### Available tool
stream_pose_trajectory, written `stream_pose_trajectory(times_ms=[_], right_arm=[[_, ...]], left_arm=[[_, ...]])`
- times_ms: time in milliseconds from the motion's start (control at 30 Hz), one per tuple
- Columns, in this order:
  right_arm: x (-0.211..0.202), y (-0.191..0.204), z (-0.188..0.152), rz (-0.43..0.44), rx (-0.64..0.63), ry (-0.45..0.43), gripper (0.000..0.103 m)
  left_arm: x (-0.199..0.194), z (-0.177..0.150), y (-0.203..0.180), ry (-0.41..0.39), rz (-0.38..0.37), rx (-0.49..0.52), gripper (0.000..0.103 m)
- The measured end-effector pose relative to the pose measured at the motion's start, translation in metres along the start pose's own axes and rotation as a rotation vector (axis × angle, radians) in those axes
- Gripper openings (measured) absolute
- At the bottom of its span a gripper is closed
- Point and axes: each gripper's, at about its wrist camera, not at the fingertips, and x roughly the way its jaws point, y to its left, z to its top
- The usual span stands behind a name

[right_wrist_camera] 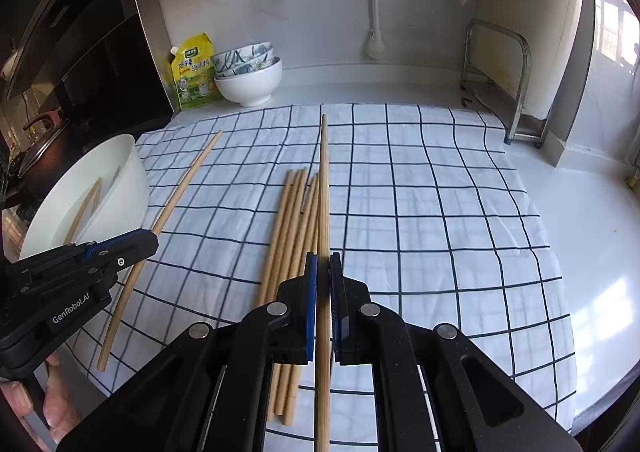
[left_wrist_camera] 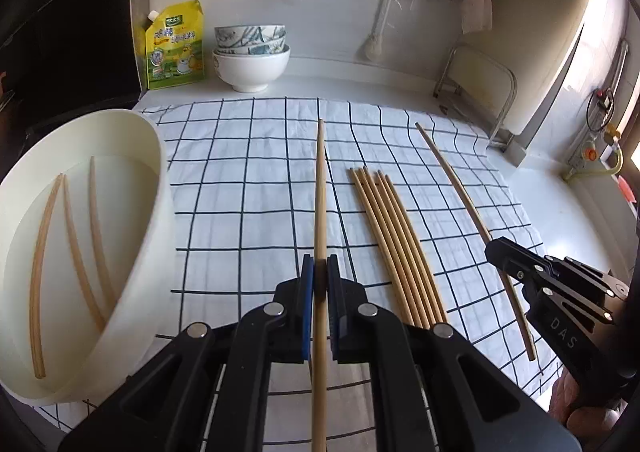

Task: Organize utensils
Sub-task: 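Carry both chopsticks over the basin and open both tools to drop them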

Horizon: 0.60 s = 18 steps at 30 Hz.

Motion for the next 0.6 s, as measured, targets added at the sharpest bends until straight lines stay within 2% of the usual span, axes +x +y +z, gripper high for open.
stream_pose_trajectory(times_ms=[167,300,600], right_arm=[[-0.015,0.038,0.02,0.043,-0.031,-0.054,0.006],[-0.014,0.077,0.035,0.098,-0.07,-0.079,0.006],[0.016,0.175,0.058,0.236,-0.181,-0.063,0.006]], left_arm=[[-0.041,0.017,0.026,-0.086,-0.003,-0.016,0.007],[-0.072,0.025,0.062,-0.156,0.04,-0.044,0.007],[-0.1,0.023,0.162,-0.194,0.159,-0.166,0.007]])
